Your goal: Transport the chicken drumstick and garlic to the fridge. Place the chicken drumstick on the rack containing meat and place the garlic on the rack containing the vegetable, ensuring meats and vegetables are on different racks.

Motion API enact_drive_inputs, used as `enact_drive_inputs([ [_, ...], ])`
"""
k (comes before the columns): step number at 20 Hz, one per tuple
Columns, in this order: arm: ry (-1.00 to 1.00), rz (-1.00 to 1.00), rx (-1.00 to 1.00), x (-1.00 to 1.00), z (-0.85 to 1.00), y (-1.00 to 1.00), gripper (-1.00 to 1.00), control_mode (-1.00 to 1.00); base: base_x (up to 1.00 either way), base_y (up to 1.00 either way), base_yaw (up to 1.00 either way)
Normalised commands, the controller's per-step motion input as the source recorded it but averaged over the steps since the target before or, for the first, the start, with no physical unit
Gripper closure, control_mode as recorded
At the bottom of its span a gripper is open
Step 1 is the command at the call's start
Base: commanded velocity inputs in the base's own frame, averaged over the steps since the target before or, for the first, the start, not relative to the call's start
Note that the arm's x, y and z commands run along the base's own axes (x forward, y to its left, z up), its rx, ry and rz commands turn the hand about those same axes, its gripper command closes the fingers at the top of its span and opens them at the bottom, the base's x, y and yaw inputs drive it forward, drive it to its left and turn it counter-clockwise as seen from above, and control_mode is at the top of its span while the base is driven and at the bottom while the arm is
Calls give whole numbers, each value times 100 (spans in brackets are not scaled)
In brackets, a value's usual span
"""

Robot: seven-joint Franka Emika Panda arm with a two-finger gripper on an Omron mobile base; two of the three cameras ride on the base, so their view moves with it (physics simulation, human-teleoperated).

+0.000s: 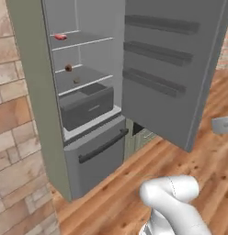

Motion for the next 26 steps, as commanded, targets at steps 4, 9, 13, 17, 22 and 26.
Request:
enact_drive_inputs([
  [4,0,0,0,0,0,0,-100,100,-32,-6,-78],
  [9,0,0,0,0,0,0,-100,100,-44,-58,-62],
  [13,0,0,0,0,0,0,-100,100,-38,-53,-69],
  [17,0,0,0,0,0,0,-100,100,-3,-47,-62],
  [22,0,0,0,0,0,0,-100,100,0,-72,-47],
  [26,0,0,0,0,0,0,-100,100,32,-100,-26],
])
